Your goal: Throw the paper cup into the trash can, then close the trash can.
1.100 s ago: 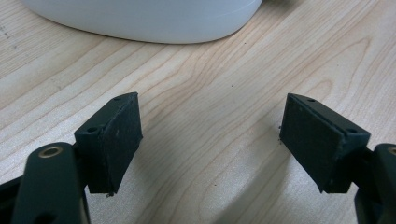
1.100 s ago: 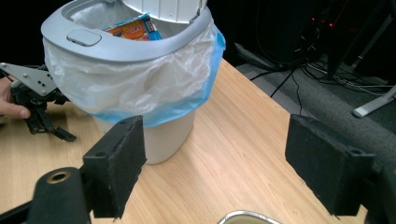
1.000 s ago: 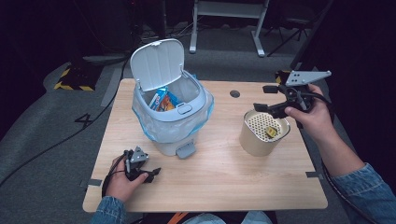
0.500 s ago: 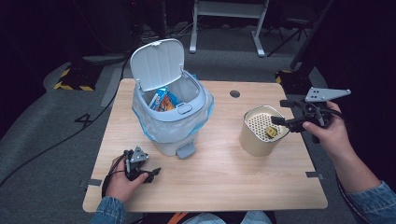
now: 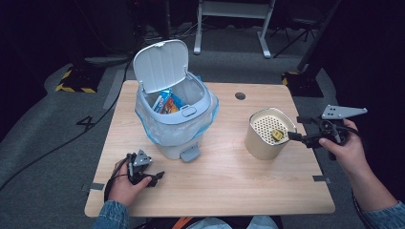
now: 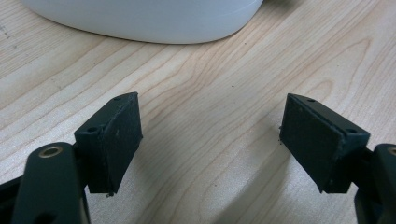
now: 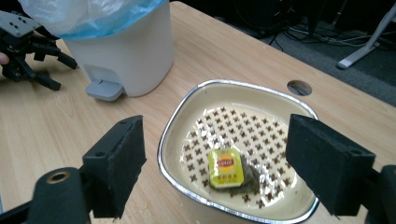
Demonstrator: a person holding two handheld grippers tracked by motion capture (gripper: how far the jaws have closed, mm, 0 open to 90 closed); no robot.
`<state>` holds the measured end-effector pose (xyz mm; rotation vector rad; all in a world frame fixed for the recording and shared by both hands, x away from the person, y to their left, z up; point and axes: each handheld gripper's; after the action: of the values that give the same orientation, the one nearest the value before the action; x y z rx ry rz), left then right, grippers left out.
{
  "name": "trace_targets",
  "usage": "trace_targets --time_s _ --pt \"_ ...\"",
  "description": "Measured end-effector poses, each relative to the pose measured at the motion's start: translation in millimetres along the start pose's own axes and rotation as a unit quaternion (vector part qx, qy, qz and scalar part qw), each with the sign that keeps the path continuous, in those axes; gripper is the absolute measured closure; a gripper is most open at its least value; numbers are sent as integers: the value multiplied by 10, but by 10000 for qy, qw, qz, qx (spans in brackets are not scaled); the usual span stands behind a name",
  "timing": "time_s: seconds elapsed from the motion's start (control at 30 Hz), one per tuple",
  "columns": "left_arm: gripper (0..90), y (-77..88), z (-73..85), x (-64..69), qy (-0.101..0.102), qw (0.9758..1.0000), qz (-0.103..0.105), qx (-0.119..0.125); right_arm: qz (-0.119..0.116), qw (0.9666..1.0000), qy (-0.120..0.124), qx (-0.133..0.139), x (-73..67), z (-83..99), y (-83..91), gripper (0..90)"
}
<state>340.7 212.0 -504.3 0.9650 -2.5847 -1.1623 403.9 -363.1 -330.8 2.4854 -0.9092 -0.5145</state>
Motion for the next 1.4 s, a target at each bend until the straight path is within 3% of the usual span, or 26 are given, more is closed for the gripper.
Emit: trace_targets --time_s 0.17,0.3,0.37,0.47,0.73,0.97,1.23,1.4 --pt "214 3 -5 7 -28 9999 -103 -23 48 9999 -3 -123 -2 227 23 207" --pt "233 7 -4 34 72 9999 -146 -1 123 9995 56 -268 -13 464 6 208" --pt "294 22 -1 42 47 9998 -180 16 105 9993 32 -344 -20 597 -16 208" --pt "314 44 -18 47 95 9997 -222 -41 89 9989 -9 -450 -23 796 -67 207" --pt "359 221 -116 28 277 9994 -30 209 198 9962 -130 -834 32 1285 -292 203" --pt "361 509 -226 -47 432 9978 56 508 329 9937 -293 -1029 79 1564 -477 200" --pt "349 987 -447 -295 408 9957 -316 772 514 9947 -146 -877 41 1691 -605 166" --pt "353 1209 -570 -499 543 9926 -445 986 535 9946 -138 -884 36 1693 -607 160"
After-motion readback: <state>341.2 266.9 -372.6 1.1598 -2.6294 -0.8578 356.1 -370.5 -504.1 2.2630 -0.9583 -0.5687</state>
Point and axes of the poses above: each handheld gripper's, and its own axes: y roughly backward along the jaws, z roughly out of its underside, x roughly to its right, and after that the axes turned 12 degrees about -y, right-handed
